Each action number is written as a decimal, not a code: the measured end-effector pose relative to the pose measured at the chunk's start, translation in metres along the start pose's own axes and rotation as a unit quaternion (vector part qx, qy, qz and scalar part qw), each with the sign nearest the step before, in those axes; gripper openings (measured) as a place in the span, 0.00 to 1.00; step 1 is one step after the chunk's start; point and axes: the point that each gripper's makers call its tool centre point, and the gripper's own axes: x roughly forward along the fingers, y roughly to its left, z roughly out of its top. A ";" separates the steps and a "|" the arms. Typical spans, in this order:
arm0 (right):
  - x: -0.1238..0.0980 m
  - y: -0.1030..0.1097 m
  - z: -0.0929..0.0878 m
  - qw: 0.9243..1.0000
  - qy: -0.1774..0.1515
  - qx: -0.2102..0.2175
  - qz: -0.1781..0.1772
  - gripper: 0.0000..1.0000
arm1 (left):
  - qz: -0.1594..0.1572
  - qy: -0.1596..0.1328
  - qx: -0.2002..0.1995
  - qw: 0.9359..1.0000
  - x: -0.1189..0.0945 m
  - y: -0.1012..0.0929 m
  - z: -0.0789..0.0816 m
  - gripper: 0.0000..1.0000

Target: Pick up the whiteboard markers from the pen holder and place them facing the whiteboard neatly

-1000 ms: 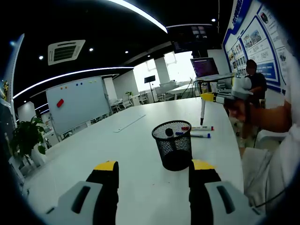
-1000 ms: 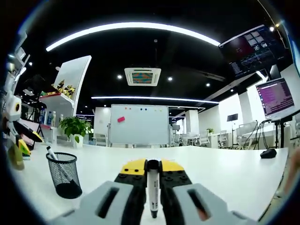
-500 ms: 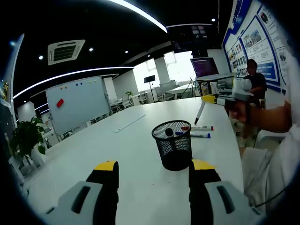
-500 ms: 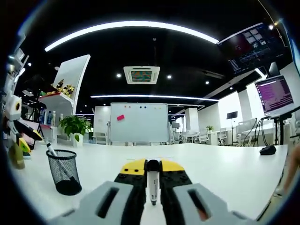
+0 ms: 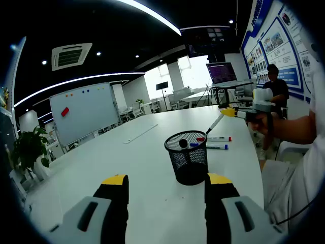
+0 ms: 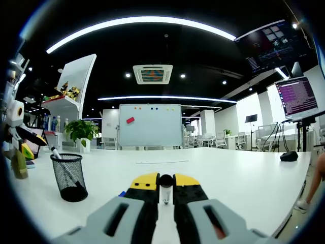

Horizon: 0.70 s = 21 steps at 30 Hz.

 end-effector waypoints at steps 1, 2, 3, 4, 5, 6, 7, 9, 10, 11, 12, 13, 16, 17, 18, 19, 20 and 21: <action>0.000 0.000 -0.001 1.000 0.002 -0.001 0.000 0.09 | 0.000 0.000 0.000 1.000 0.000 0.000 0.000 0.62; -0.001 -0.001 -0.003 1.000 0.006 -0.004 0.001 0.09 | 0.000 0.000 0.000 1.000 0.000 0.000 0.000 0.62; -0.002 -0.001 -0.005 1.000 0.011 -0.008 0.002 0.09 | 0.000 0.000 0.000 1.000 0.000 0.000 0.000 0.62; -0.003 -0.001 -0.006 1.000 0.016 -0.012 0.002 0.09 | 0.000 -0.001 0.000 1.000 0.000 0.000 0.000 0.62; -0.004 -0.001 -0.006 1.000 0.015 -0.014 0.000 0.09 | 0.000 -0.001 0.000 1.000 0.000 0.000 0.000 0.62; -0.006 -0.001 -0.007 1.000 0.016 -0.020 -0.001 0.09 | 0.000 -0.001 0.000 1.000 0.000 0.000 0.000 0.62; -0.007 0.000 -0.008 0.999 0.021 -0.028 0.005 0.09 | 0.000 -0.001 0.000 1.000 0.000 0.000 0.000 0.62; -0.008 0.001 -0.010 0.999 0.026 -0.031 0.008 0.09 | 0.001 -0.001 0.000 1.000 0.000 0.000 0.000 0.62; -0.008 0.001 -0.012 0.999 0.028 -0.030 0.010 0.09 | 0.001 -0.001 0.000 1.000 0.000 0.000 0.000 0.62; -0.009 0.002 -0.014 0.999 0.034 -0.029 0.013 0.09 | 0.001 -0.001 0.000 1.000 0.000 0.000 0.000 0.62; -0.009 0.002 -0.016 0.999 0.038 -0.030 0.015 0.09 | 0.001 -0.001 0.000 1.000 0.000 0.000 0.000 0.62; -0.010 0.003 -0.018 0.999 0.042 -0.029 0.018 0.09 | 0.001 -0.001 0.000 1.000 0.000 0.000 0.000 0.62; -0.012 0.003 -0.029 0.997 0.064 -0.014 0.026 0.09 | 0.001 -0.001 0.000 1.000 0.000 0.000 0.000 0.62; -0.012 0.003 -0.031 0.997 0.068 -0.015 0.026 0.09 | 0.001 -0.001 0.000 1.000 0.000 0.000 0.000 0.62; -0.013 0.002 -0.034 0.997 0.075 -0.019 0.027 0.09 | 0.001 -0.001 0.000 1.000 0.000 0.000 0.000 0.62; -0.014 0.002 -0.035 0.996 0.078 -0.020 0.027 0.09 | 0.002 -0.001 0.000 1.000 -0.001 0.000 0.000 0.62; -0.014 0.002 -0.038 0.996 0.083 -0.020 0.030 0.09 | 0.002 -0.001 0.000 1.000 -0.001 0.000 0.000 0.62; -0.015 0.003 -0.039 0.995 0.086 -0.020 0.033 0.09 | 0.002 -0.001 0.000 1.000 -0.001 0.000 0.000 0.62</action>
